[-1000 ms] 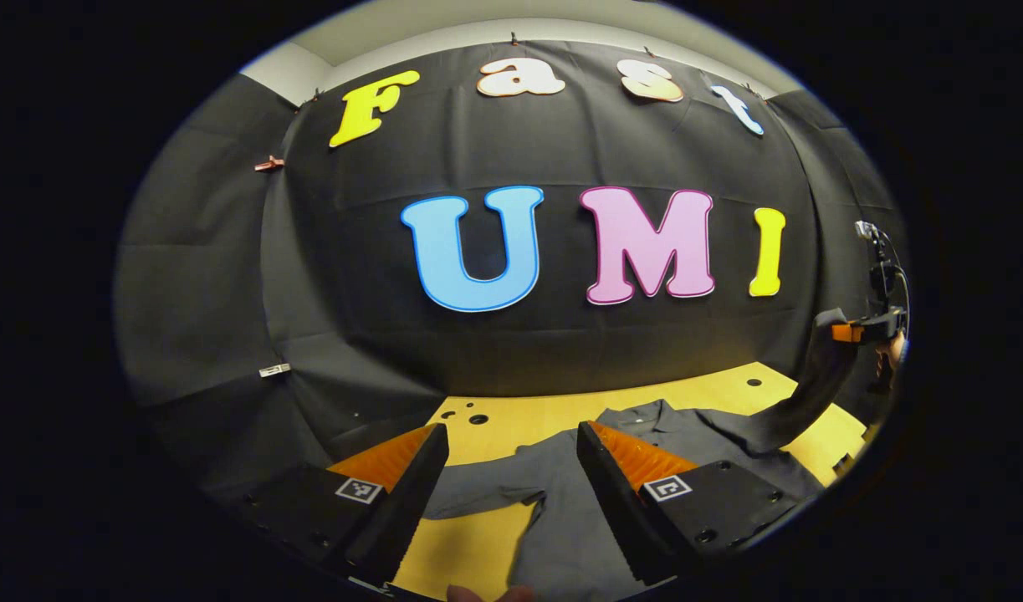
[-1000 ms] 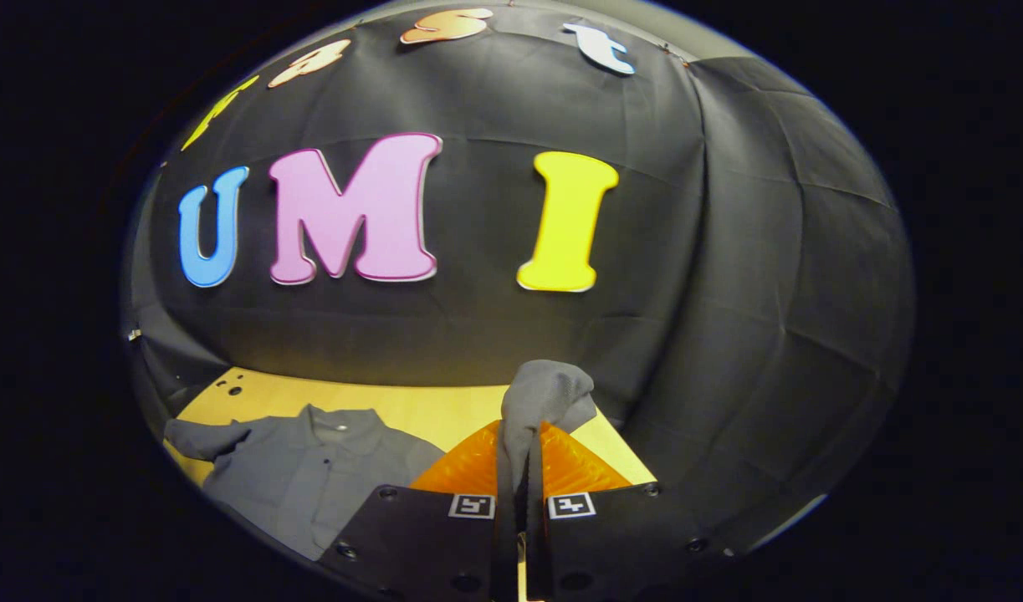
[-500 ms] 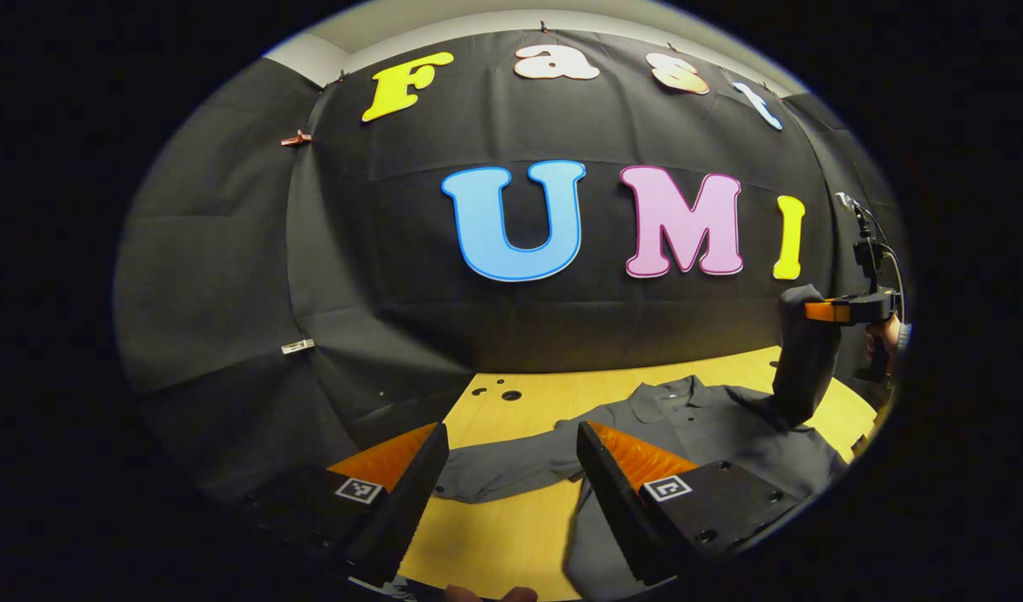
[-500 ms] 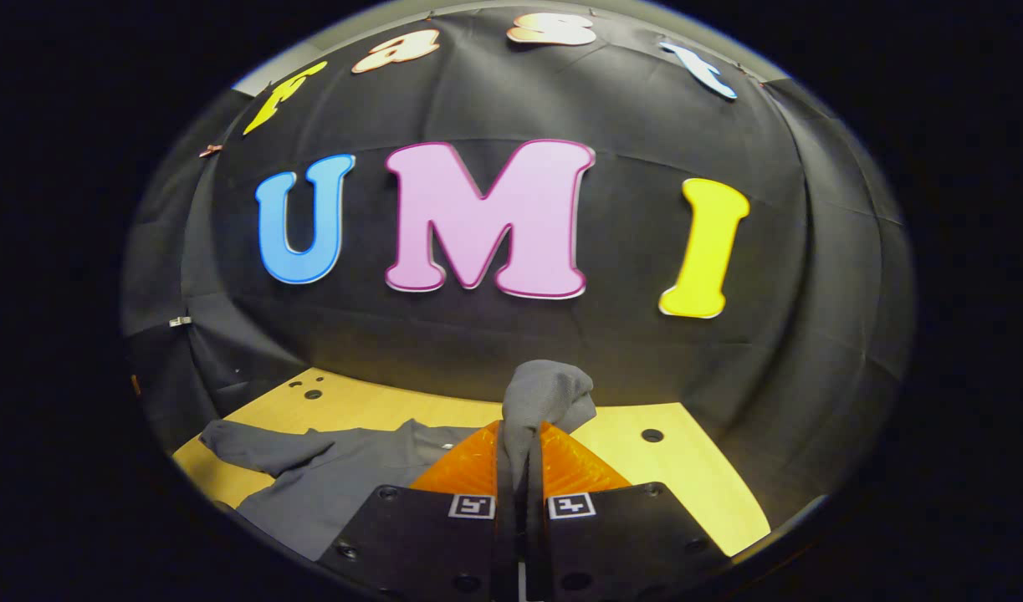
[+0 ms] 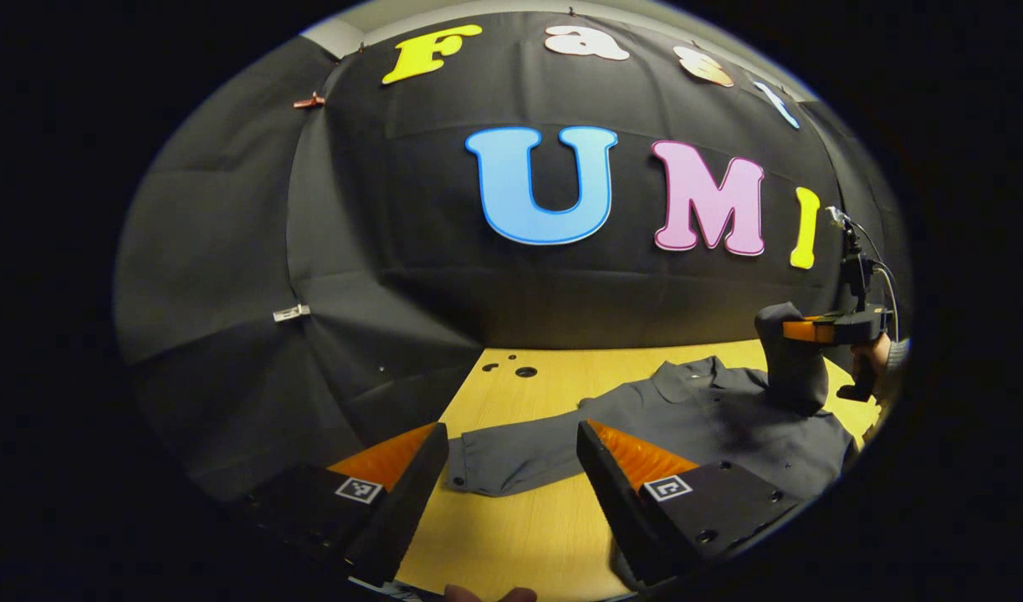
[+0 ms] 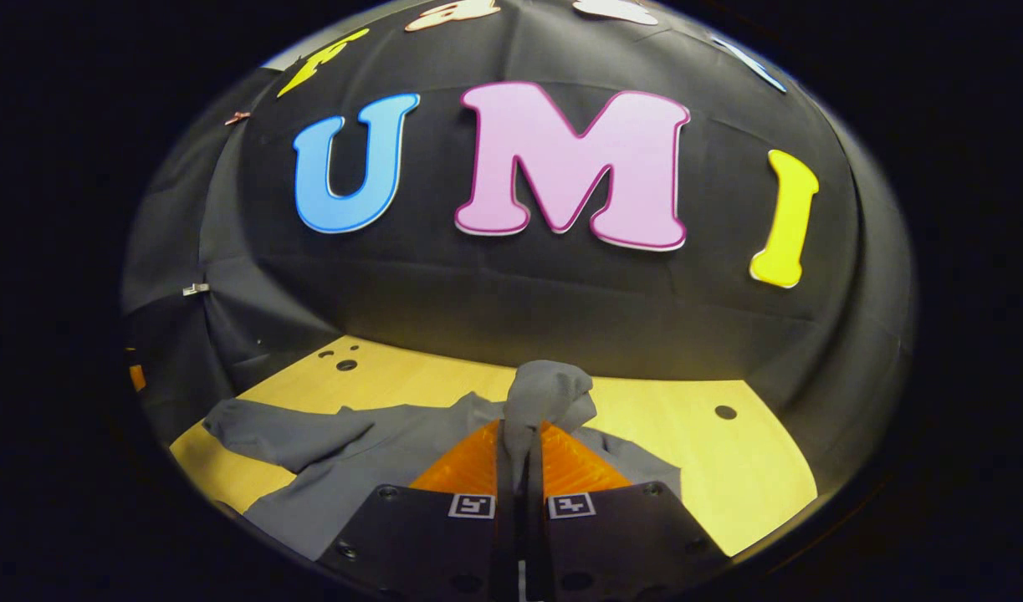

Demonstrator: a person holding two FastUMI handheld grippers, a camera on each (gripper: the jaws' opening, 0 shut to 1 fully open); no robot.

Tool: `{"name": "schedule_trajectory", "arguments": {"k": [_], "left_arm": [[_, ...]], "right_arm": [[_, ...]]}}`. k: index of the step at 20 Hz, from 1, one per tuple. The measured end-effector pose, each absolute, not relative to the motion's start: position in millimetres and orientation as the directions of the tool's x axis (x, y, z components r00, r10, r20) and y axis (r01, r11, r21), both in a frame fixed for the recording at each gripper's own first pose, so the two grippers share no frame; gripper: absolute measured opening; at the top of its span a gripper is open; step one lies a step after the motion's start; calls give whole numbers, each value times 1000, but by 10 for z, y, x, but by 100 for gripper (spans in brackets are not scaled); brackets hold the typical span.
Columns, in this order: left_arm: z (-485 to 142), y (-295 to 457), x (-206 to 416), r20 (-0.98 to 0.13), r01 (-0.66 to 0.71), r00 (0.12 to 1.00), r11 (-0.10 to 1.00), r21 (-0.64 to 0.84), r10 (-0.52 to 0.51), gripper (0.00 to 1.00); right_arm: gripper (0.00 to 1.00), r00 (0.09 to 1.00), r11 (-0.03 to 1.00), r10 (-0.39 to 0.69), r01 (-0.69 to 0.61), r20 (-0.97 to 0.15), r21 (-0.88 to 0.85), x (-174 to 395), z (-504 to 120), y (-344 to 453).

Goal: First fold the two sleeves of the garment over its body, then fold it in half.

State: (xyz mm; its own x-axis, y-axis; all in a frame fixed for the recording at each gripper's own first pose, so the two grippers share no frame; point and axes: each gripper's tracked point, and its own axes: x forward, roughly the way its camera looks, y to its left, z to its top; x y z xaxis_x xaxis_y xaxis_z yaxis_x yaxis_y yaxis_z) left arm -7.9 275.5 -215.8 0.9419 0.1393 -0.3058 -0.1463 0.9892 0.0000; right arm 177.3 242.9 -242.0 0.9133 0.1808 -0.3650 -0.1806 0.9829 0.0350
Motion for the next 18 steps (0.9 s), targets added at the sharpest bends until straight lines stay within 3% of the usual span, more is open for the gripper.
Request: {"name": "schedule_trajectory", "arguments": {"k": [8, 9, 10, 11, 14, 17, 18], "left_arm": [[-2780, 3083, 229, -375, -138, 916, 990, 40, 142, 97], [-2877, 3099, 275, -384, -135, 913, 990, 35, 138, 98], [-2956, 3122, 325, -395, -136, 909, 990, 32, 137, 98], [-3044, 3148, 363, -404, -138, 904, 990, 30, 138, 97], [-3332, 3273, 465, -441, -161, 883, 986, 36, 160, 98], [-3543, 3351, 520, -478, -190, 861, 982, 14, 173, 98], [-3605, 3381, 543, -488, -201, 855, 980, 5, 178, 98]], "right_arm": [[11, 856, 979, 196, -198, -479, 45, 1777, -3218, 2885], [22, 848, 978, 198, -202, -492, 45, 1785, -3291, 2935], [22, 841, 978, 200, -206, -503, 44, 1773, -3364, 2985], [14, 833, 976, 204, -211, -514, 45, 1771, -3425, 3033], [15, 810, 972, 220, -227, -544, 54, 1692, -3587, 3190], [33, 778, 967, 239, -242, -581, 74, 1584, -3721, 3348], [25, 773, 966, 245, -246, -585, 80, 1562, -3741, 3402]]}}
